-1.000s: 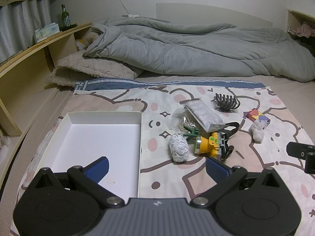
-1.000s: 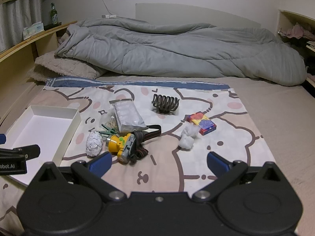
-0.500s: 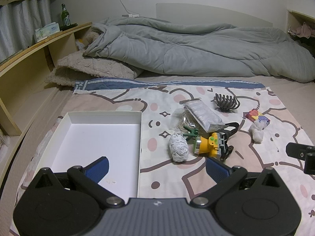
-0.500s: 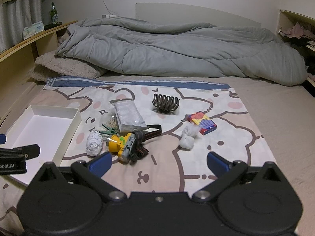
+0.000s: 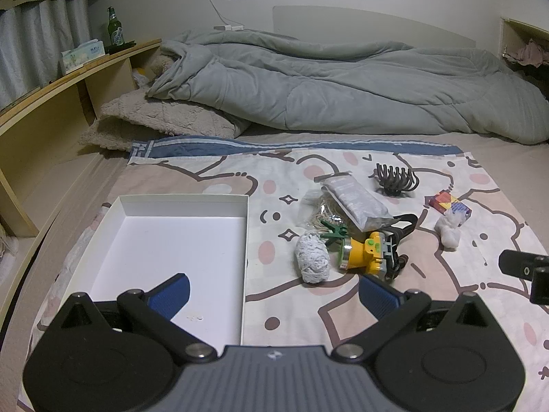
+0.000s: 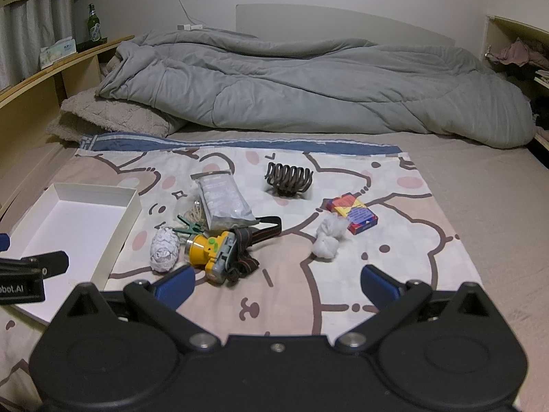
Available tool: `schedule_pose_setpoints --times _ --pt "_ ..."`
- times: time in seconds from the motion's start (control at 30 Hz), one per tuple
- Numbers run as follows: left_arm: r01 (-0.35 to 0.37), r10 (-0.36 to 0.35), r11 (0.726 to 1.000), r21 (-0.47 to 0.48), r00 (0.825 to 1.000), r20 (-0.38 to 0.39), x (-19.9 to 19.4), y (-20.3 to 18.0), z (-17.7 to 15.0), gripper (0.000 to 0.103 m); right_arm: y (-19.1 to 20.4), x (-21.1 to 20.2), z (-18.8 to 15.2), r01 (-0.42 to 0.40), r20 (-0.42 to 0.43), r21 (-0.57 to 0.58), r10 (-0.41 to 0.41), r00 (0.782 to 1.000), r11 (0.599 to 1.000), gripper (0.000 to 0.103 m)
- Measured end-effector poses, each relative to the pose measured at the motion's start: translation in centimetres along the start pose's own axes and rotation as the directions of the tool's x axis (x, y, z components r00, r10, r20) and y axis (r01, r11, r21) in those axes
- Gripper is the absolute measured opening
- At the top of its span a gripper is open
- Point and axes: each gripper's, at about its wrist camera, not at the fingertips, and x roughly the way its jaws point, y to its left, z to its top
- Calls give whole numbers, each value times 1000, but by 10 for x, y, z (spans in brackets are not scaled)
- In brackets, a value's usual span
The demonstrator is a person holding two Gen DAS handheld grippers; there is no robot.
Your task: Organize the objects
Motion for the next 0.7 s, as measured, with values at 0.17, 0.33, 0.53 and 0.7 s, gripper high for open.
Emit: schedule_pose_setpoints --times 0.17,0.33,0.53,0.7 --pt "0 0 1000 0 1000 0 0 0 0 103 0 0 -1 0 -1 1 0 1000 1000 103" --pt "-1 1 1000 0 1000 0 0 0 0 103 0 0 0 0 -2 1 0 1000 1000 103" --pt "1 -1 1000 0 1000 0 0 0 0 103 -1 1 -1 0 -4 6 0 1000 1000 103" --pt "0 0 1000 0 1000 0 0 0 0 103 0 1 -2 0 -7 5 0 1000 1000 103"
